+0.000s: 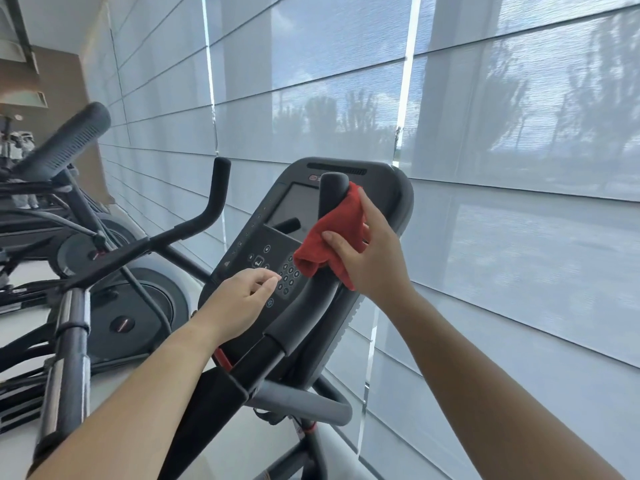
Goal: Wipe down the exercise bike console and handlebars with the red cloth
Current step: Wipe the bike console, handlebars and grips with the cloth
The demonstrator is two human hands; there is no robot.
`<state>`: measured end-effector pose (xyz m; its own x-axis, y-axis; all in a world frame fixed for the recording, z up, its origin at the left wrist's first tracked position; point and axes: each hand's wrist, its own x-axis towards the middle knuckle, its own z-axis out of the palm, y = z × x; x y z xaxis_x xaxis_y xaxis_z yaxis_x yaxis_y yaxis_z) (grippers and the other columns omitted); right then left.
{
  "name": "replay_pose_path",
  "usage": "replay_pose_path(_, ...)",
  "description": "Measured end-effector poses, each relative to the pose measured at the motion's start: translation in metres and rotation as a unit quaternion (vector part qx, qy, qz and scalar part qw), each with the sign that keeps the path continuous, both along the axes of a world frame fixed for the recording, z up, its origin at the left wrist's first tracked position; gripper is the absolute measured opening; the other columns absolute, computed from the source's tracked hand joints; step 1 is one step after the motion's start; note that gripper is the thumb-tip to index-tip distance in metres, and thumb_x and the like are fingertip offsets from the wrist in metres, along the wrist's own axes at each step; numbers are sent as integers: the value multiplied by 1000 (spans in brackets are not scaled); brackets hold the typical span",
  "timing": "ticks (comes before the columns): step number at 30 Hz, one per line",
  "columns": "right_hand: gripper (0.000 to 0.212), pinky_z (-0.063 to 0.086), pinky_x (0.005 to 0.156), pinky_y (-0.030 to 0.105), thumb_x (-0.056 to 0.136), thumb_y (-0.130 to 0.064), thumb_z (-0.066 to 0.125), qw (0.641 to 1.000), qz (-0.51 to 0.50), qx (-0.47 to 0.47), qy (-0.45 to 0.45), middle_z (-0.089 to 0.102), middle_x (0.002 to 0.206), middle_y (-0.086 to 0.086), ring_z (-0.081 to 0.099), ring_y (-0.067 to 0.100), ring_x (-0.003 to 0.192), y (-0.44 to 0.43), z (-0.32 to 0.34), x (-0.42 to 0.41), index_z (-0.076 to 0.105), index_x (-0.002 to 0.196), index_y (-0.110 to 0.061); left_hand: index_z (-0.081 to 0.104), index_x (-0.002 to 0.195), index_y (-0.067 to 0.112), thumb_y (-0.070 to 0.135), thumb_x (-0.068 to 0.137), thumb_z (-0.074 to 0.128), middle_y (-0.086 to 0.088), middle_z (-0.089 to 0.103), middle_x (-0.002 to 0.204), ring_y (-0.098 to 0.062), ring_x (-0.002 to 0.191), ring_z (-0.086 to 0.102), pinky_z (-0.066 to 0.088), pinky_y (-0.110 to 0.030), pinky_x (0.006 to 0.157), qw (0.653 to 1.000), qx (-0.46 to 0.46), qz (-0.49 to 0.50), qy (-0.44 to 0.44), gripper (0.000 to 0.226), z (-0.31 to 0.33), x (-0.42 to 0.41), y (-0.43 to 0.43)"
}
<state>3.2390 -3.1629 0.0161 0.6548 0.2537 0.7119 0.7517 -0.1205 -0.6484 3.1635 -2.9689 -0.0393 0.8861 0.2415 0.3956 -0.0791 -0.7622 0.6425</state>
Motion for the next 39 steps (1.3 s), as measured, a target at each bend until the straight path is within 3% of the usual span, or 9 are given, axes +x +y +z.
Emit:
replay_pose_path(5, 63, 47, 96, 38, 79, -29, 71, 1000, -13, -3, -1, 60, 121, -9, 57, 13, 110, -1, -3, -7, 41, 135, -30, 60, 113, 29, 38, 96, 42, 12, 60, 114, -1, 99, 54, 34, -11, 76, 1000, 18, -2, -3, 27, 2, 2, -2)
replay_pose_path(10, 44, 50, 92, 36, 79, -29, 71, 998, -3, 45, 38, 65, 101, -10, 63, 13, 98, 4, 18, -5, 55, 120, -26, 61, 113, 26, 36, 96, 43, 10, 60, 115, -3, 101, 54, 35, -19, 85, 1000, 14, 1, -7, 27, 1, 0, -1)
replay_pose_path(15, 51, 50, 94, 39, 77, -32, 74, 996, 3, 62, 58, 66, 107, -2, 63, 15, 101, 11, 27, 1, 55, 122, -21, 60, 115, 26, 36, 96, 43, 10, 60, 116, -4, 104, 54, 38, -22, 89, 1000, 3, 2, 0, 28, -3, 0, 6)
replay_pose_path(22, 37, 51, 90, 37, 79, -31, 71, 997, 4, 29, 68, 68, 102, -1, 63, 13, 95, 4, 12, -2, 60, 112, -17, 61, 111, 31, 40, 95, 42, 14, 60, 113, -1, 102, 54, 34, -17, 82, 1000, -7, -3, -7, 26, 3, 5, 2)
replay_pose_path(27, 35, 50, 91, 40, 81, -30, 69, 996, 9, 15, 90, 68, 104, 2, 63, 16, 97, 3, -4, -7, 60, 112, -15, 60, 113, 29, 42, 96, 40, 13, 59, 114, -4, 103, 52, 34, -22, 85, 1000, -1, 6, -1, 29, 5, 3, 5)
replay_pose_path(32, 35, 50, 89, 30, 82, -29, 69, 994, 0, 18, 105, 68, 104, -3, 63, 10, 96, 3, -29, -17, 59, 114, -17, 61, 110, 27, 39, 97, 39, 8, 61, 113, -9, 104, 53, 36, -26, 86, 1000, -4, 10, -9, 28, 6, 5, 5)
replay_pose_path(37, 32, 42, 78, 10, 82, -30, 69, 991, -30, 25, 124, 66, 101, -9, 60, 3, 93, 5, -45, -33, 56, 111, -27, 60, 114, 27, 43, 96, 36, 7, 61, 116, -13, 110, 53, 39, -30, 88, 999, -32, -2, -11, 34, 4, 6, 7)
replay_pose_path(39, 35, 43, 82, 11, 83, -30, 68, 990, -43, 27, 135, 67, 104, -7, 61, 4, 95, 7, -53, -43, 57, 115, -23, 60, 115, 28, 44, 96, 35, 6, 61, 119, -17, 112, 54, 42, -31, 85, 998, -66, 3, -22, 35, 4, 6, 12)
